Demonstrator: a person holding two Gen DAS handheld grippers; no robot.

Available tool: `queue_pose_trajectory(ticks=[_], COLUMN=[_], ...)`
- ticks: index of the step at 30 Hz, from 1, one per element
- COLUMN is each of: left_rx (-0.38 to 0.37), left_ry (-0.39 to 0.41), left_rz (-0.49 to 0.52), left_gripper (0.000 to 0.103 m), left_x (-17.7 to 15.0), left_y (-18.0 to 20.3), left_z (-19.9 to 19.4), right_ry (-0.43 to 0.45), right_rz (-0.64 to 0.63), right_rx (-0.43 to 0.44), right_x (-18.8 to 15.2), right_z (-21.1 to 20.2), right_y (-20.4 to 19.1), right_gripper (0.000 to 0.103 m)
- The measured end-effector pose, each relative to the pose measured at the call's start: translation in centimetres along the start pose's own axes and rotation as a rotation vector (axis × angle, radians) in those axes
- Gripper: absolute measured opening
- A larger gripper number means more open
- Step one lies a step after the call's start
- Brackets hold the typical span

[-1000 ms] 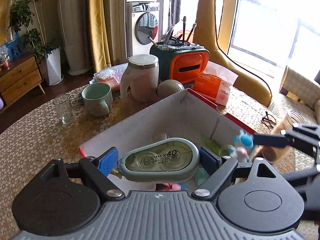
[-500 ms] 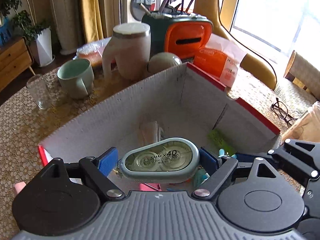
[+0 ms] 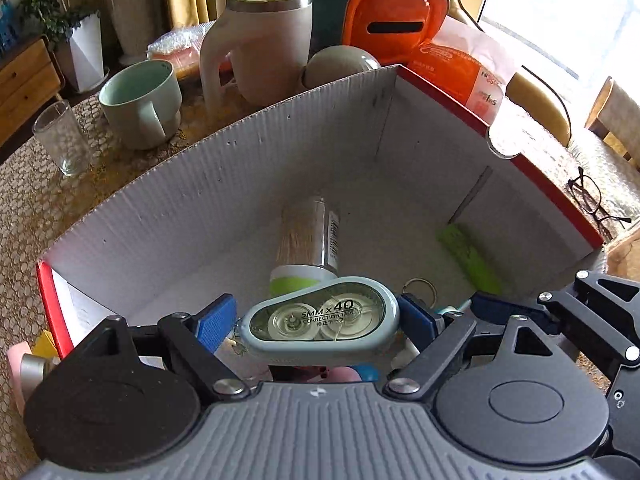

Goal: Organize rigid objects
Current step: 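Lower both items into the box and open both grippers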

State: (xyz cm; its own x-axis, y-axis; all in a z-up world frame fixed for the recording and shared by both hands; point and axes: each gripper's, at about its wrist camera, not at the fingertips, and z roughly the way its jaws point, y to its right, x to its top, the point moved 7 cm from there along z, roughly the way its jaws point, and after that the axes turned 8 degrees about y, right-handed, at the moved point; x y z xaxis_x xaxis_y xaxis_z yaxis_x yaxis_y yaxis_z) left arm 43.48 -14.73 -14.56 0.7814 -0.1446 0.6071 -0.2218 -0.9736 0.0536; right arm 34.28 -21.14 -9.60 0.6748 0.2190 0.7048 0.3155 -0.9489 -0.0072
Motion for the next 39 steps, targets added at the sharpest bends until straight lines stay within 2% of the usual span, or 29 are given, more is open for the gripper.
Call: queue_pose_trajectory(ticks=[3,16,31,37,39], left_rx=[-0.007,-0.012,-0.03,-0.047,-0.035], left_ry=[-0.003,0.036,0.15,0.144,0.145], left_rz=[0.005,-0.022,-0.041,-0.063,-0.074], left_gripper=[0.088,0.088,0.088,0.088,0.093], left_x=[0.0,-0.6,-1.7,-1.7,-1.8], left_y=[0.2,-0.2,-1.7,-1.8,-2.0], left_z=[0.0,-1.8,-8.1,-7.1,-6.8], right_ry=[0.006,0.046,0.143,0.154,0.156], right_rz=[0.009,0.007,0.007,0.02,0.021], right_rx=[0.001,0.014,0.031,0.022,0.022], right_x=[0.0,0.3,0.7,0.4,0.3], right_z=[-0.1,-2.3,-7.6,-8.5,-8.7], right_y=[0.0,-0.7,-2.3,-2.1,-2.0], right_gripper=[0.065,0.074,0.083,0.083,0.083])
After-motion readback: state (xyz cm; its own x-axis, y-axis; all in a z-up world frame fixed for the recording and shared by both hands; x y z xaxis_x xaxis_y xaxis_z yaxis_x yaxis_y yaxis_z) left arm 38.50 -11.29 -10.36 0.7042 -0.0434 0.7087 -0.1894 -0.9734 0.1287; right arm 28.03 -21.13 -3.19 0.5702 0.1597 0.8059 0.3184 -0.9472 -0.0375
